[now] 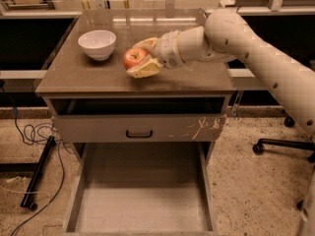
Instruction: Pick apple from middle drawer and place on counter
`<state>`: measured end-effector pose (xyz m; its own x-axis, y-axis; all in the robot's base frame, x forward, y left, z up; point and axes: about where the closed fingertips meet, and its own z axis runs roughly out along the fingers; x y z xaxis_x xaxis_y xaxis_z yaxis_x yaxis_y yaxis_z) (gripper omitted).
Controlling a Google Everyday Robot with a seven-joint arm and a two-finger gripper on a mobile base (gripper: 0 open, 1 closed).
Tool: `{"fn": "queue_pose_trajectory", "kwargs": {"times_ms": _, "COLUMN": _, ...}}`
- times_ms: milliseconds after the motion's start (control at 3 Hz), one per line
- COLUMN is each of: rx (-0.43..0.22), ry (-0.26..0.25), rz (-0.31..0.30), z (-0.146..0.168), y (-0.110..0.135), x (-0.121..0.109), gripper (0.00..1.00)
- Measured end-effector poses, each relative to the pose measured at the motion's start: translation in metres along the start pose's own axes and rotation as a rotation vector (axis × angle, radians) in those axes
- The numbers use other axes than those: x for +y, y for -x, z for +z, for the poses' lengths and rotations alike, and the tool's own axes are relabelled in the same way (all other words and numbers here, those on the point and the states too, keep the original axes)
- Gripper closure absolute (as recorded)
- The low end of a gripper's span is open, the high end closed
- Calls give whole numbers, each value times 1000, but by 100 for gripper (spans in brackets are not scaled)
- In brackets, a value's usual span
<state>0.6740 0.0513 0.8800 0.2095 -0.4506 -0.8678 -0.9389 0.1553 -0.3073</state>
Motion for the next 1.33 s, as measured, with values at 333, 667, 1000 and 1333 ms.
{"fn": "queue_pose_trajectory", "kwargs": {"times_ms": 333, "rx": 14, "ry": -4, "rz": 31, "z": 14, "y": -13, "x": -15, "gripper": 100}}
{"fn": "queue_pose_trajectory", "kwargs": {"times_ms": 667, "rx": 28, "ry": -6, "rz": 57, "z": 22, "y": -26, "x": -22, "gripper": 100}}
{"fn": "queue_pose_trajectory", "kwargs": {"times_ms": 1000, "rx": 29, "ry": -17, "rz": 71, "z": 20, "y": -33, "x": -14, "gripper": 85}}
{"fn": "queue_pose_trajectory", "kwargs": {"times_ms": 1333, "rx": 32, "ry": -10, "rz": 75, "z": 22, "y": -36, "x": -10, "gripper": 61}}
